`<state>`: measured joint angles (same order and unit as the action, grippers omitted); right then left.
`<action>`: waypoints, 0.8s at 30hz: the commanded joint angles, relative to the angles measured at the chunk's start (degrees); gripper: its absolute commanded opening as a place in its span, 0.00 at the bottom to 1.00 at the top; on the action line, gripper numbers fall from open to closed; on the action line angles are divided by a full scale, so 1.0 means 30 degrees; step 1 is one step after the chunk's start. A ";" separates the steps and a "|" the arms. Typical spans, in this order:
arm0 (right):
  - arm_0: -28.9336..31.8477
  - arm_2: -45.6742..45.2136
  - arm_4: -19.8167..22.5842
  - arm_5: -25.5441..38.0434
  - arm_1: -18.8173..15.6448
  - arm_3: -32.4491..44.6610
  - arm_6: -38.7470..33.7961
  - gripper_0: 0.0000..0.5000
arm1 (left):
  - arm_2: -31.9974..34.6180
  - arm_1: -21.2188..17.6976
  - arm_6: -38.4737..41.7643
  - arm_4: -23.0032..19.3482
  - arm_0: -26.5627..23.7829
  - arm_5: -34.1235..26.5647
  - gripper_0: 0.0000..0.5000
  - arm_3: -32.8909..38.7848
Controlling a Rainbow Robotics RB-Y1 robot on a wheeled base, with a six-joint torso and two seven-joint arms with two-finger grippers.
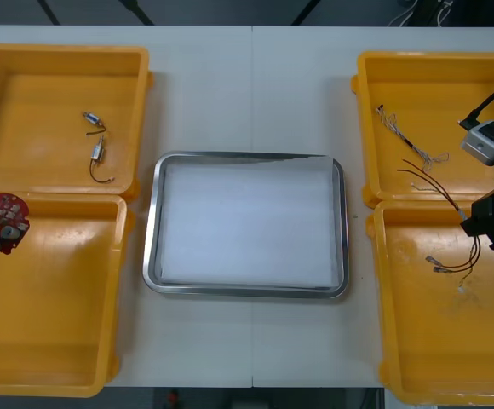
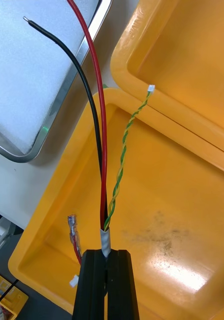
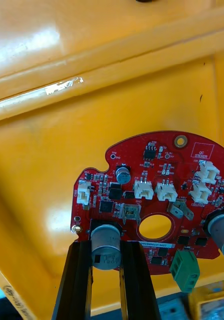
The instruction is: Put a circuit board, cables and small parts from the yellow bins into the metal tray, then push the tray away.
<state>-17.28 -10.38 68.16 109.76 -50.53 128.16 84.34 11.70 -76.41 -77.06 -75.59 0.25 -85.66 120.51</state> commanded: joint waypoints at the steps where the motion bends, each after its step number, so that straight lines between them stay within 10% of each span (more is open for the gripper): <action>1: -0.0540 -0.0378 0.0074 0.0081 0.0114 0.0464 -0.0047 0.00 | 0.0379 0.0978 0.3771 -0.0293 -0.2311 -0.1739 0.00 0.0581; 24: -0.0920 -0.0407 -0.1156 0.0081 0.0114 0.0494 -0.0223 0.00 | -0.7883 0.6164 1.3410 0.4981 -1.1305 -0.4816 0.00 0.0171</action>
<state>-18.53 -10.38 65.12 109.80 -50.39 128.18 84.33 -11.15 -60.90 -34.68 -62.57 -31.03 -99.44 120.75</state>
